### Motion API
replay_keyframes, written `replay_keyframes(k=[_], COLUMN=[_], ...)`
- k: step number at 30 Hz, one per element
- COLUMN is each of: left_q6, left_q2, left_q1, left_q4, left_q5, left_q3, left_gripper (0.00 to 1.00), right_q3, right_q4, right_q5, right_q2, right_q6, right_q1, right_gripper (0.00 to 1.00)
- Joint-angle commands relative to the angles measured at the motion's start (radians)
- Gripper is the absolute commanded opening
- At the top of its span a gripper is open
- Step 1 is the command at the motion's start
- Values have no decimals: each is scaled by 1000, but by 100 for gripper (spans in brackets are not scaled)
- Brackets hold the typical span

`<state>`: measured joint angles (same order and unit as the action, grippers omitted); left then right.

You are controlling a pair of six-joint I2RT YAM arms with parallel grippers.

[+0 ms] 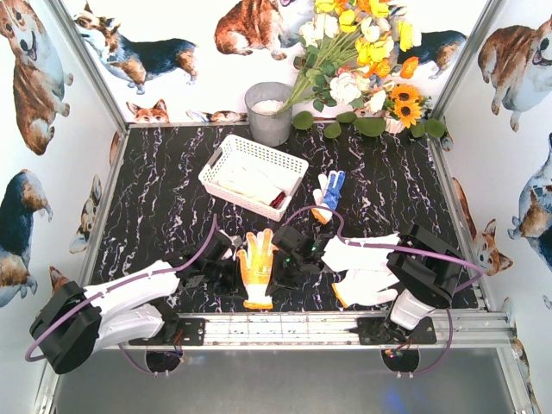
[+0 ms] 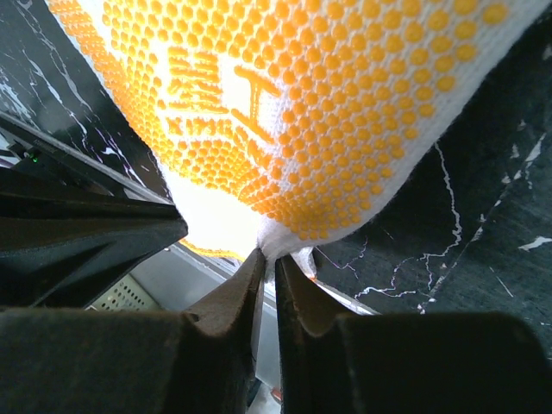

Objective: Put the gloves into the storage basket
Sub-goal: Pair the glove with the glove.

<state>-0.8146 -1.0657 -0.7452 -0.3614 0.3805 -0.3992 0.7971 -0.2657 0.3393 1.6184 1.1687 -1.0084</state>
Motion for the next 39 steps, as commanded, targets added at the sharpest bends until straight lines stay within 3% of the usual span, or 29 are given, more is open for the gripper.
replay_keyframes(k=[1,17,20,23,27,30,35,39], left_q6=[-20,-15,20,47,76,98,129,171], left_q2=[19,8,17,48,85,89,-1,-91], left_q1=[-15,-30,-30,-30,-29,-27,40,100], left_q4=[5,-2,-64,-137,-221,-216,-72,-5], left_q5=[19,8,-54,-138,-258,-291,-153,-129], left_q3=[10,33,-11,-78,-156,-196,-236,-292], left_gripper=[0,0,12,34,46,46,41,38], right_q3=[25,44,56,67,88,99,86,127], right_q4=[24,-4,-37,-99,-202,-255,-202,-156], right_q5=[16,19,-4,-59,-146,-215,-258,-370], right_q2=[-32,-6,-31,-81,-158,-216,-263,-253], right_q6=[-4,-3,-16,-25,-55,-80,-110,-169], right_q1=[-12,-19,-19,-18,-12,12,122,142], right_gripper=[11,12,22,36,48,49,46,44])
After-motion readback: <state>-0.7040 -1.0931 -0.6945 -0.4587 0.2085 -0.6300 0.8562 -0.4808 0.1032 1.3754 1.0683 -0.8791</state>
